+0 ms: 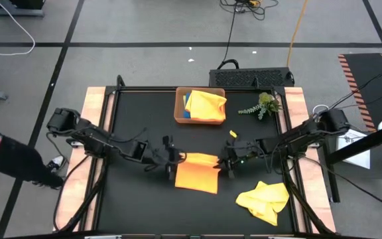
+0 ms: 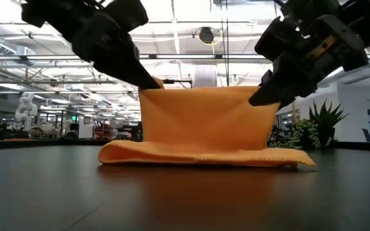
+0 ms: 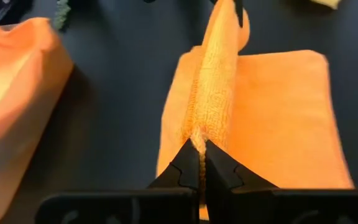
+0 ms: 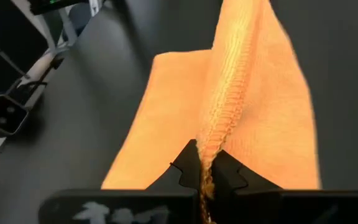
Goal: Fold microfiber towels
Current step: Fold the orange microfiber towel
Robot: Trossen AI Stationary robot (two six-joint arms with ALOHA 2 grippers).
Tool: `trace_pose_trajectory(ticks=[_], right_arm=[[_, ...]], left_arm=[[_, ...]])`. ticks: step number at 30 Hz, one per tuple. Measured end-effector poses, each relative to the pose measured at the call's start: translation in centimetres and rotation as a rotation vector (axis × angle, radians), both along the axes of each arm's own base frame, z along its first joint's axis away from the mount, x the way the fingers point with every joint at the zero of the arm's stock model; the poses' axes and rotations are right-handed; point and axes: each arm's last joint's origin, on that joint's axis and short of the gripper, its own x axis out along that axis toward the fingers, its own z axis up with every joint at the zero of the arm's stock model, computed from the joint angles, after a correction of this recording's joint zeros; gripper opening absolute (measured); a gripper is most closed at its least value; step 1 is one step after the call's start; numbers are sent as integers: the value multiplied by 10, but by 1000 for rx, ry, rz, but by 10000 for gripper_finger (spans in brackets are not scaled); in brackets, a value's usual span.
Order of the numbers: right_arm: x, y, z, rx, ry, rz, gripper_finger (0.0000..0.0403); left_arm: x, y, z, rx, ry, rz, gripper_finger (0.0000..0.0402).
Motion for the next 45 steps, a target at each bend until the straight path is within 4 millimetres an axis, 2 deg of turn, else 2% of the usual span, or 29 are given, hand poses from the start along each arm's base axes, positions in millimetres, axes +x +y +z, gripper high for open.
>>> trace_pose_trajectory(ticks=[6, 13, 17, 24, 33, 45], right_arm=[[5, 19, -9, 19, -47, 75, 0], [7, 31, -20, 49, -40, 115, 0], [8, 35, -27, 64, -33, 152, 9], [9, 42, -34, 115, -18, 220, 65], [7, 51, -29, 163, -51, 339, 126], [10, 42, -28, 159, -56, 300, 136]], left_arm=[[-4, -21, -2, -13, -9, -42, 3], [1, -41, -31, 5, 42, -88, 4], [4, -46, -41, -8, 54, -88, 25], [4, -50, -41, -38, 34, -96, 60], [3, -57, -41, -152, 54, -161, 66], [-5, -79, -39, -344, 91, -256, 67]])
